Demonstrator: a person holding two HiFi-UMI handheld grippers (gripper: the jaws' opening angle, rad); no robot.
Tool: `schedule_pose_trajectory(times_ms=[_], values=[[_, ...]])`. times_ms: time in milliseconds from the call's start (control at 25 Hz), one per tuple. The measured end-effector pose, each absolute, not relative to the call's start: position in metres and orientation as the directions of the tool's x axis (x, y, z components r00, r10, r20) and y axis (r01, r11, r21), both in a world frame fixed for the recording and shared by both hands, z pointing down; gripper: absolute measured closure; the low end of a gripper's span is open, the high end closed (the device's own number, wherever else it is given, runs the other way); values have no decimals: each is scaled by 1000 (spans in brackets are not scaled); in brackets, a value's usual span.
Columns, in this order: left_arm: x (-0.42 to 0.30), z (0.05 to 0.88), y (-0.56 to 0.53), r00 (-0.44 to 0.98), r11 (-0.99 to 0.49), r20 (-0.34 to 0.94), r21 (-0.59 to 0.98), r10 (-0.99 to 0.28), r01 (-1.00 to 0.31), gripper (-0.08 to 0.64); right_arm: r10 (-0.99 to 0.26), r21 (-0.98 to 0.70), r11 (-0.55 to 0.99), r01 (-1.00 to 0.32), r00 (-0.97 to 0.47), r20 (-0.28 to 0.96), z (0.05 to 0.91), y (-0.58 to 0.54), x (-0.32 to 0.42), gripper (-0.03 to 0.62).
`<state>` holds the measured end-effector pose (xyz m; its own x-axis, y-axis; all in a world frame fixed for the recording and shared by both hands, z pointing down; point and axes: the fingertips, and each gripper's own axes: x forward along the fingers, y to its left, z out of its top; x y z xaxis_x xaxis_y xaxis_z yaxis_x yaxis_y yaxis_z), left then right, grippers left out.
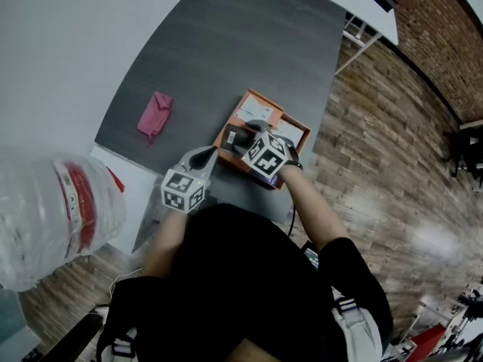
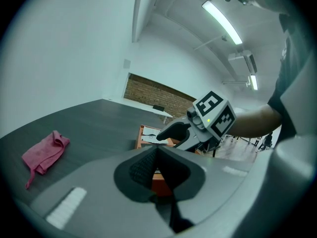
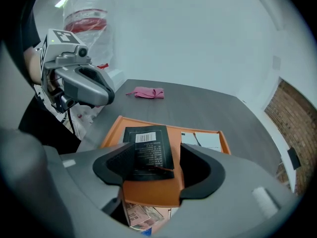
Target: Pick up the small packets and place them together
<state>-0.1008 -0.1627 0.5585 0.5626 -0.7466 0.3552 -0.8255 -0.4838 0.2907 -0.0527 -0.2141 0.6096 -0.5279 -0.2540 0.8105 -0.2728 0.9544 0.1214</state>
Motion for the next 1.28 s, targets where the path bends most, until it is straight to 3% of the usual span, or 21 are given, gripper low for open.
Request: schedule_pose_trajectory(times_ms=[520, 800, 1280], values=[[-64, 551, -173, 639, -576, 331, 278, -694, -769, 560, -317, 92, 919, -383, -582, 749, 576, -217, -19, 305], [-37, 546, -175, 700, -642, 322, 281, -638, -714, 560, -370, 101, 870, -483, -505, 780, 585, -214, 39, 311], [-29, 555, -175, 729, -672, 340, 288, -594, -682, 560, -217, 52, 915, -400, -379, 900, 641, -179, 58, 313]])
